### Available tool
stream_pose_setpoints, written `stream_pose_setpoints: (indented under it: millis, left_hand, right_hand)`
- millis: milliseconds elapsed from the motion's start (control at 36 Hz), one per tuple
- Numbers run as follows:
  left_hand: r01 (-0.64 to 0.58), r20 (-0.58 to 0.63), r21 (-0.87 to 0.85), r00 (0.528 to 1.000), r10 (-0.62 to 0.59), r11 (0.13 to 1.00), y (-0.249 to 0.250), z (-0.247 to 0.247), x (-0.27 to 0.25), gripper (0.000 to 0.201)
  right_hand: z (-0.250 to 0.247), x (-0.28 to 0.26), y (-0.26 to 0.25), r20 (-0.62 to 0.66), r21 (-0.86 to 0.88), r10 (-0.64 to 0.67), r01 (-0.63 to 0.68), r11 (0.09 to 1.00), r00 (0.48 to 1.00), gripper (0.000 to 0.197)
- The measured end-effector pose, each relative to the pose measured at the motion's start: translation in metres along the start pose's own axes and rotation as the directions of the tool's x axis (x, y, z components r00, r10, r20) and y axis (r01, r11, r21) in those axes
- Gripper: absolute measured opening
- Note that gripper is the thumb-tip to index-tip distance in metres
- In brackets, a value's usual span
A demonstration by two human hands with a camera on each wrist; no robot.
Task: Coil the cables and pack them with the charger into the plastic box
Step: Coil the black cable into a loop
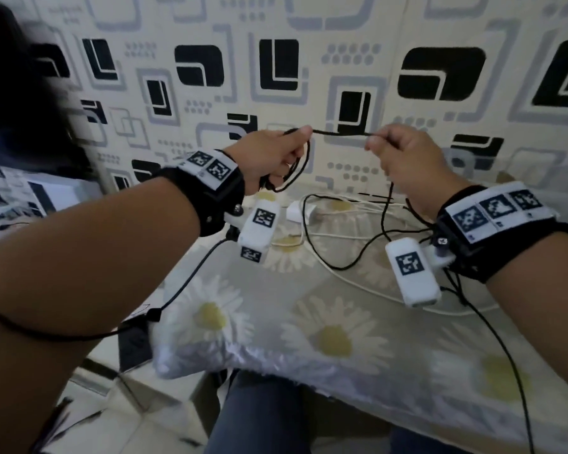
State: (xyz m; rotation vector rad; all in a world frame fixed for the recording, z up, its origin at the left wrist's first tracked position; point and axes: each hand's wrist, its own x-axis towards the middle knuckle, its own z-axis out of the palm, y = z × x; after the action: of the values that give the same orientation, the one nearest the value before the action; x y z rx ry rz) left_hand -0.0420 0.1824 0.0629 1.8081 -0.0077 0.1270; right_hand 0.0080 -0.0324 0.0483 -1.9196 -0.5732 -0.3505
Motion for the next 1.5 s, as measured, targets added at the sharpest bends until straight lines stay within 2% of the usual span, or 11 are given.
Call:
stream_pose_setpoints:
  millis: [194, 333, 472, 694, 806, 917, 1056, 1194, 1306, 1389, 1500]
  left_hand:
    - [0.045, 0.128, 0.071, 0.990, -0.054, 0.996, 0.000, 0.024, 0.003, 0.048]
    - [0.071, 0.260, 0.059, 0.962, -0.084, 0.996, 0.003, 0.038, 0.006, 0.049]
    - [0.087, 0.332, -0.048, 0.941, -0.066, 0.995, 0.003, 0.040, 0.012, 0.050]
    - [0.115, 0.298, -0.352, 0.954, -0.005, 0.929, -0.008, 0.046, 0.034, 0.052]
    - [0.124, 0.243, -0.550, 0.970, 0.017, 0.826, -0.014, 0.046, 0.050, 0.055]
    - [0.129, 0.192, -0.725, 0.981, 0.019, 0.676, -0.021, 0.047, 0.072, 0.058]
    - [0.138, 0.175, -0.880, 0.984, 0.039, 0.454, -0.041, 0.054, 0.100, 0.060]
    - [0.160, 0.176, -0.950, 0.984, 0.038, 0.270, -0.062, 0.070, 0.124, 0.063]
    - [0.133, 0.135, -0.972, 0.991, -0.002, 0.195, -0.074, 0.077, 0.134, 0.061]
    - [0.124, 0.121, -0.978, 0.992, -0.033, 0.169, -0.081, 0.080, 0.139, 0.059]
    - [0.095, 0.081, -0.973, 0.994, -0.074, 0.209, -0.088, 0.080, 0.141, 0.060]
  right_hand:
    - [-0.018, 0.012, -0.006, -0.181, 0.067, -0.123, 0.137, 0.988, 0.976, 0.013]
    - [-0.022, 0.018, 0.006, -0.258, 0.008, -0.109, 0.115, 0.993, 0.960, 0.014]
    - [-0.019, 0.023, 0.019, -0.218, -0.078, -0.054, 0.038, 0.996, 0.974, 0.018]
    - [-0.003, 0.029, 0.050, -0.133, -0.095, 0.125, -0.138, 0.986, 0.983, 0.036]
    - [0.003, 0.027, 0.073, -0.056, -0.062, 0.183, -0.186, 0.981, 0.982, 0.028]
    - [0.008, 0.024, 0.098, 0.051, 0.047, 0.256, -0.259, 0.965, 0.965, 0.017]
    - [0.015, 0.023, 0.116, 0.043, 0.133, 0.287, -0.290, 0.948, 0.957, 0.019]
    - [0.018, 0.020, 0.130, -0.038, -0.012, 0.220, -0.221, 0.975, 0.975, 0.012]
    - [0.015, 0.023, 0.141, -0.061, -0.190, 0.177, -0.186, 0.964, 0.982, 0.022]
    - [0.017, 0.023, 0.146, 0.044, -0.278, 0.182, -0.163, 0.947, 0.982, 0.029]
    - [0.017, 0.020, 0.146, 0.170, -0.355, 0.143, -0.075, 0.932, 0.975, 0.031]
